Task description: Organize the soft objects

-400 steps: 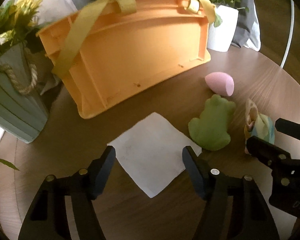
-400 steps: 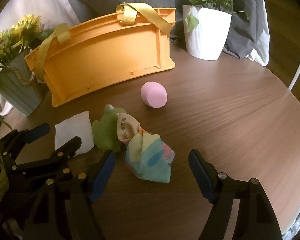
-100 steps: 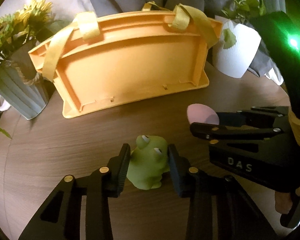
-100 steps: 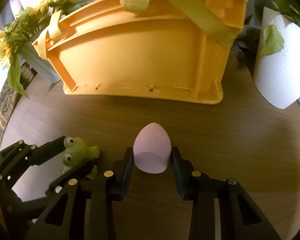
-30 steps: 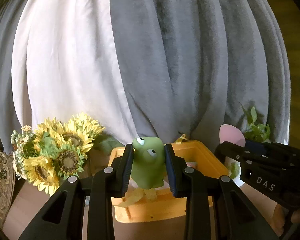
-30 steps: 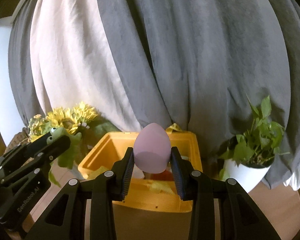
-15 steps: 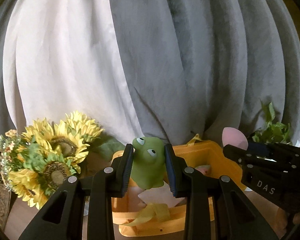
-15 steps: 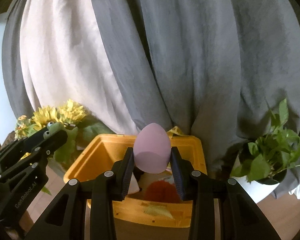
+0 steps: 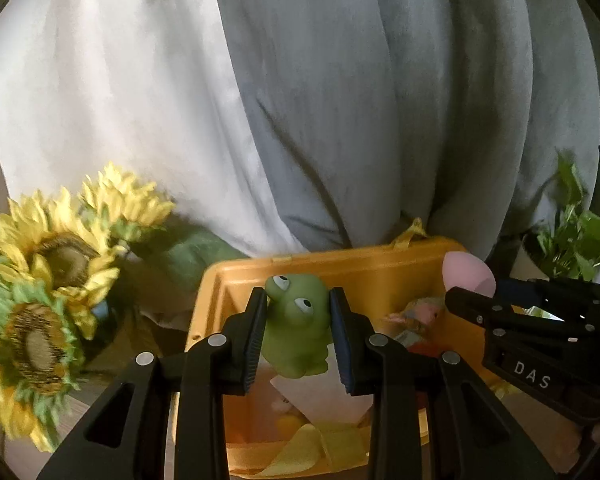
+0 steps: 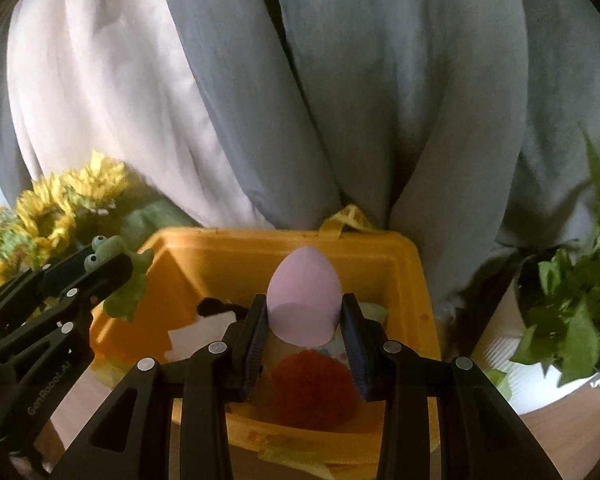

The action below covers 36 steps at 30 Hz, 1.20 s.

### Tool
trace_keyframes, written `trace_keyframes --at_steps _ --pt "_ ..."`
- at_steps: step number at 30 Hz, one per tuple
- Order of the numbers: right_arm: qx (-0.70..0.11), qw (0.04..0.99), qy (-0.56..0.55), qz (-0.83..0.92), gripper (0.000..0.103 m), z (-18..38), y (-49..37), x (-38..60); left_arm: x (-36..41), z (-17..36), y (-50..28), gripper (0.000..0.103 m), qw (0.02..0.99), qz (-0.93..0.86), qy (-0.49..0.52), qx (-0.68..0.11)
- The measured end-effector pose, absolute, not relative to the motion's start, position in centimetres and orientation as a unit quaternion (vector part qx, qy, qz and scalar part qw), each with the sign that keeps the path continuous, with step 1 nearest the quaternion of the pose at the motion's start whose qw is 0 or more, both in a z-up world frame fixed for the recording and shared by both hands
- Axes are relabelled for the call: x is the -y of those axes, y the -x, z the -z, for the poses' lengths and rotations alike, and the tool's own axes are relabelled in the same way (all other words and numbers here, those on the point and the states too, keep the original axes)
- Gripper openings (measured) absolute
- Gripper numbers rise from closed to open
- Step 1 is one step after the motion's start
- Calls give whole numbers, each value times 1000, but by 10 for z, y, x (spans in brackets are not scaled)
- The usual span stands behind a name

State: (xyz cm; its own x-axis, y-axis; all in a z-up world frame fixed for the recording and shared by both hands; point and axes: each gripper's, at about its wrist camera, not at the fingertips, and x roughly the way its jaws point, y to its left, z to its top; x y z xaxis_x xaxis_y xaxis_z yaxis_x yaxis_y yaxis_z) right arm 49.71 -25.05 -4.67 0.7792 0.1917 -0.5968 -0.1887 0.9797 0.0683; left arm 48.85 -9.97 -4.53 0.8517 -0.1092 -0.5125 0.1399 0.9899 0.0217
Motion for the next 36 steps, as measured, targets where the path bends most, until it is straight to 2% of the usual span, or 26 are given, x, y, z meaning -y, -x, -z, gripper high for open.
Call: trace_keyframes --at_steps 7,9,11,12,22,29,36 --pt "-355 929 -15 -99 39 64 -511 255 105 57 -502 32 950 80 -39 -298" --pt "-362 927 -18 -100 42 67 -512 256 107 58 -503 33 949 83 -41 -303" --pt "-363 927 -21 -95 54 68 -511 258 107 57 -503 40 949 81 -41 -302" --pt "-362 927 -21 -92 56 68 -511 259 108 57 -504 42 949 81 -42 -301" --pt "-336 939 -20 -77 56 49 -484 266 101 32 -464 59 959 41 -31 -279" --pt "-301 951 -20 -70 66 28 -436 270 93 9 -415 66 966 20 -26 -255" --pt "-273 960 -14 -65 71 7 -382 268 88 -9 -363 73 972 9 -26 -233"
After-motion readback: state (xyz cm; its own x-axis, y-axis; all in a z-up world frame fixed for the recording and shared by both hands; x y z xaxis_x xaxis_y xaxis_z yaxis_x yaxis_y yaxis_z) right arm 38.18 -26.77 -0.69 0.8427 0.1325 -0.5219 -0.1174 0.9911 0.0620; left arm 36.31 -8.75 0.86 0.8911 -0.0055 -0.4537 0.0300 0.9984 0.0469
